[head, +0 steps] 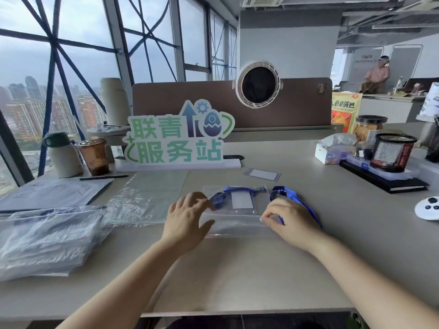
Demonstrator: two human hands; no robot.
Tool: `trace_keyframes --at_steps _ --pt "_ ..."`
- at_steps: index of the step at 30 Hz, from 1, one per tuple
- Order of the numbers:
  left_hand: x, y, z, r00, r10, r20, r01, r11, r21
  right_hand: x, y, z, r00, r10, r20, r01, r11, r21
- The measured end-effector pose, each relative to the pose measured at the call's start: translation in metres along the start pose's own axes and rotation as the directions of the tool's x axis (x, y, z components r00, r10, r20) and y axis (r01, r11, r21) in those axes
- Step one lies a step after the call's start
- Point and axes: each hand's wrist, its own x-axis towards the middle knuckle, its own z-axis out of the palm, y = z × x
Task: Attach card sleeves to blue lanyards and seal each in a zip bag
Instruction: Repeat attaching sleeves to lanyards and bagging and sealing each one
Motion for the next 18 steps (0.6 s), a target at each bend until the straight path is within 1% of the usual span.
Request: trace_keyframes --at_steps 1,2,3,4,5,9,10,12,14,15,16,18 --pt "-0.003 0.000 -0.001 0.994 0.098 0.054 -0.097 0.995 -0.021 -0.005 0.001 -0.003 0.996 -0.001 0.092 -0.003 0.999 0.048" --pt "-0.007 0.000 -0.002 0.979 0.156 0.133 -0.151 0.987 -0.045 -0.009 0.001 -0.006 0.981 0.005 0.193 -0.019 0.997 0.069" --pt "-0.009 -0.001 -0.001 0.962 0.178 0.205 -0.169 0.984 -0.060 -0.012 0.003 -0.007 0.964 0.011 0.266 -0.029 0.998 0.064" --pt "-0.011 -0.002 0.000 0.952 0.173 0.254 -0.161 0.985 -0.066 -0.015 0.005 -0.009 0.952 0.019 0.307 -0.036 0.998 0.050" --pt "-0.012 -0.004 0.002 0.947 0.159 0.279 -0.146 0.987 -0.068 -0.017 0.005 -0.009 0.951 0.029 0.308 -0.043 0.998 0.041" --pt "-0.010 -0.003 0.002 0.951 0.084 0.298 -0.040 0.988 -0.149 -0.019 -0.003 -0.010 0.978 0.030 0.206 -0.031 1.000 0.002" --pt "-0.010 -0.001 0.000 0.948 0.044 0.315 0.008 0.987 -0.161 -0.019 -0.006 -0.010 0.980 0.048 0.195 -0.048 0.999 -0.006" --pt "-0.011 0.003 -0.003 0.946 -0.042 0.321 0.097 0.983 -0.157 -0.020 -0.010 -0.014 0.975 0.139 0.173 -0.144 0.989 0.017" --pt "-0.013 0.001 -0.005 0.959 -0.110 0.260 0.157 0.973 -0.167 -0.019 -0.014 -0.019 0.966 0.196 0.167 -0.211 0.974 0.081" --pt "-0.014 -0.001 -0.007 0.967 -0.126 0.221 0.173 0.961 -0.213 -0.018 -0.016 -0.022 0.964 0.204 0.171 -0.228 0.964 0.137" --pt "-0.015 -0.004 -0.010 0.974 -0.125 0.188 0.176 0.943 -0.284 -0.018 -0.020 -0.025 0.963 0.203 0.178 -0.240 0.946 0.219" --pt "-0.015 -0.004 -0.017 0.978 -0.140 0.154 0.196 0.863 -0.466 -0.019 -0.025 -0.032 0.957 0.203 0.208 -0.272 0.879 0.393"
